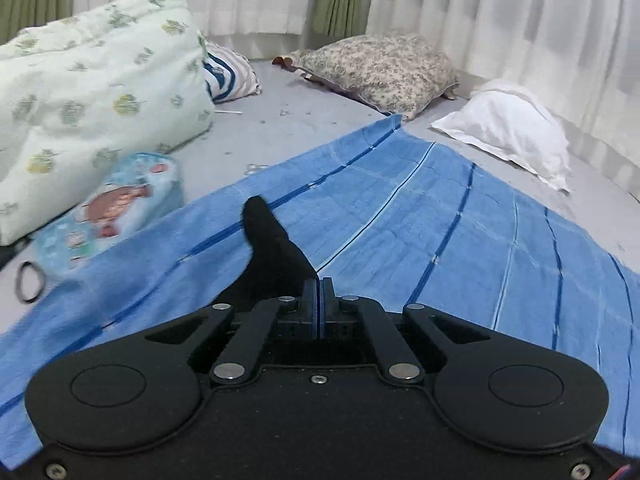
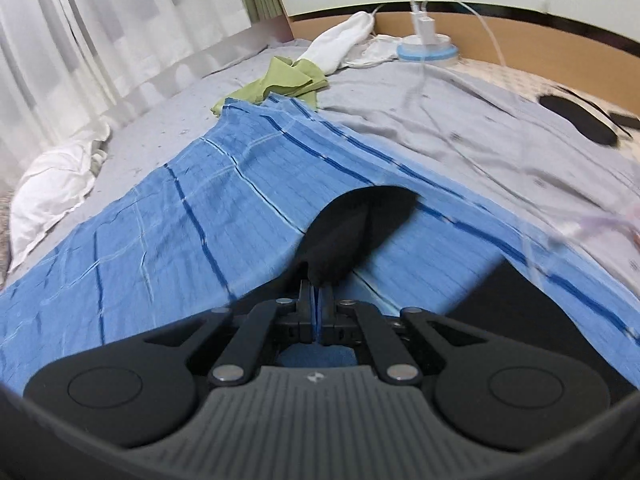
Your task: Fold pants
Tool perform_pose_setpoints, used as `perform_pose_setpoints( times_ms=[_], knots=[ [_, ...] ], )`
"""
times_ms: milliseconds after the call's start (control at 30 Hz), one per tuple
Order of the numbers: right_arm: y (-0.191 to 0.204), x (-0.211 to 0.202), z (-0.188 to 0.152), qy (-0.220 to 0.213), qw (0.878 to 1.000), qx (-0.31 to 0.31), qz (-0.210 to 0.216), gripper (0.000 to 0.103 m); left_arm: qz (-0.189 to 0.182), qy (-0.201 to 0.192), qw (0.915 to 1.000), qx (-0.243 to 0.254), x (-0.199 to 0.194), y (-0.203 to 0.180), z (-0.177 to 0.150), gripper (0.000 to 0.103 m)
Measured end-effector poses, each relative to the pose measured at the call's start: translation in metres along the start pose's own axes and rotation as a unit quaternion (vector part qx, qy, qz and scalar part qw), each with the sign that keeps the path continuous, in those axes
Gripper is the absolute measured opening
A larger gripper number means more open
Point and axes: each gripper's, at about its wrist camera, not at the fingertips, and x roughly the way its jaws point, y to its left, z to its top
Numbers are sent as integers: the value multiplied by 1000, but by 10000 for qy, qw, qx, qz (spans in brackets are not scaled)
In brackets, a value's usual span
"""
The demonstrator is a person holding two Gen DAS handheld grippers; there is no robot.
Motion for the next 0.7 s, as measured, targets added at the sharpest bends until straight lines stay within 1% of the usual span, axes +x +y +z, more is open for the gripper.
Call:
perform_pose_setpoints(
  times_ms=[100, 167, 333, 400, 533, 700],
  knots=[
    [-31, -27, -26, 70, 9998, 126, 112, 2, -32, -30, 9999, 99, -31, 29, -23, 2],
    [-50, -40, -46, 127, 9997, 181, 123, 2, -9, -5, 9999, 113, -46, 49, -40, 2],
    [-87, -58, -89, 276, 9994, 223, 56, 2, 93, 383, 9992, -70, -56, 94, -81, 2],
    [-98, -63, -102, 349, 9990, 276, 37, 2, 137, 434, 9989, -95, -59, 106, -92, 2],
    [-108, -72, -121, 385, 9990, 215, -2, 2, 257, 449, 9986, -44, -62, 122, -106, 2],
    [-116, -83, -136, 364, 9993, 58, -7, 2, 364, 511, 9980, 4, -61, 125, -112, 2]
  ],
)
